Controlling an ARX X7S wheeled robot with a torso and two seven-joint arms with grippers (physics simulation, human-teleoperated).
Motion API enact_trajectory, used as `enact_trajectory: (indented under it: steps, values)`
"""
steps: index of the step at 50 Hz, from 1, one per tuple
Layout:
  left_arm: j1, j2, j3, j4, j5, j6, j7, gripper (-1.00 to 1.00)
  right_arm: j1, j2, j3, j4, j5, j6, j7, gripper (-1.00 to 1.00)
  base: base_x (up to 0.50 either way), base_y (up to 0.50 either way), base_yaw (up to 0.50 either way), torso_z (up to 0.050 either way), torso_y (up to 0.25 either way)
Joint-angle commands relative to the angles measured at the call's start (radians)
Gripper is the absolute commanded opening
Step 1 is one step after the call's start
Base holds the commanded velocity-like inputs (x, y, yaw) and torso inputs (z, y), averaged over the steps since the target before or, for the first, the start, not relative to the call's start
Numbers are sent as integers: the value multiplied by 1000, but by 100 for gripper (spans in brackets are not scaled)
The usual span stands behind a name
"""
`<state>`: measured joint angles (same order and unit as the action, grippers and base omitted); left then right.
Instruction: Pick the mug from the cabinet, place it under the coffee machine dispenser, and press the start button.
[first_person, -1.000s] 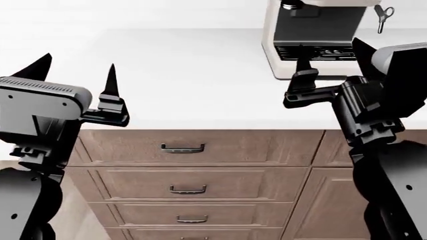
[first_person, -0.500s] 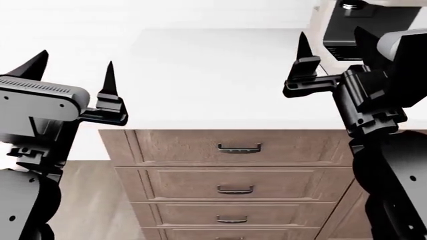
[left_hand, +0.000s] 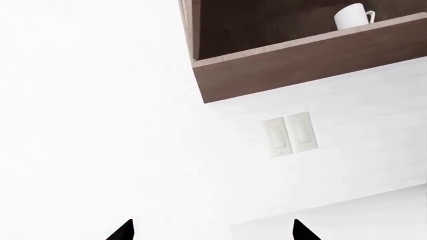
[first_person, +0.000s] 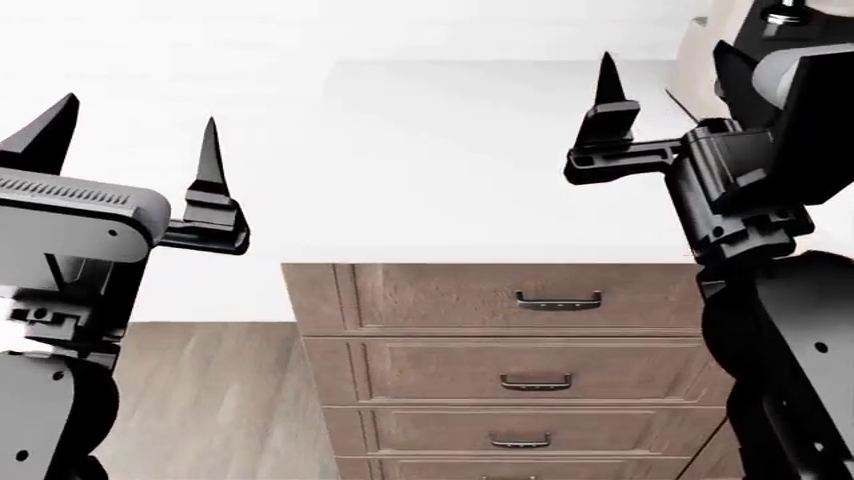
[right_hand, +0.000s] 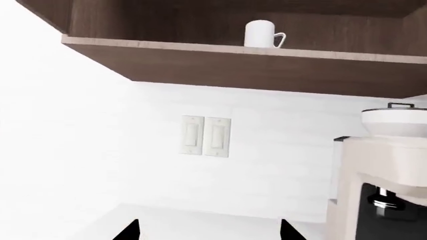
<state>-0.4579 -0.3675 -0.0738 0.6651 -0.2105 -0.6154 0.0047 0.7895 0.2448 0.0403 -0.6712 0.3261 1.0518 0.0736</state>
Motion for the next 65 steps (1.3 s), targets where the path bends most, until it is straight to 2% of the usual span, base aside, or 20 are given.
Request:
enact_trajectory:
  steps: [1,8,17,24,31,41,47,50,57,65]
  values:
    - [32,-5,-2,-3,4,76,12,100,108,20,-51,39,-39,33,38,100,0,0,0,47,61]
    - [57,-5,-18,9,-17,93,20,100,358,19,-126,223,-77,34,41,100,0,0,0,46,62]
    - [81,-3,-26,22,-42,103,32,100,772,-17,-233,676,-143,-88,0,100,0,0,0,46,62]
    - [99,-5,-26,31,-52,111,38,100,1069,-90,-281,1179,-203,-308,-8,100,0,0,0,46,62]
    - [112,-4,-24,56,-69,106,43,100,1418,-192,-276,1978,-231,-700,-8,100,0,0,0,46,63]
    - [140,-6,3,102,-77,84,41,100,1490,-218,-204,1980,-287,-579,32,100,0,0,0,46,63]
    - [157,-15,6,128,-74,77,36,100,1484,-227,-208,1980,-317,-509,-49,100,0,0,0,46,63]
    - [166,-20,3,136,-68,77,31,100,1477,-227,-241,1980,-329,-511,-102,100,0,0,0,46,62]
    - [171,-22,13,141,-54,76,19,100,1483,-227,-306,1980,-333,-521,-114,100,0,0,0,47,62]
    - [188,-38,37,170,-39,63,16,100,1495,-219,-242,1980,-304,-546,-89,100,0,0,0,11,11]
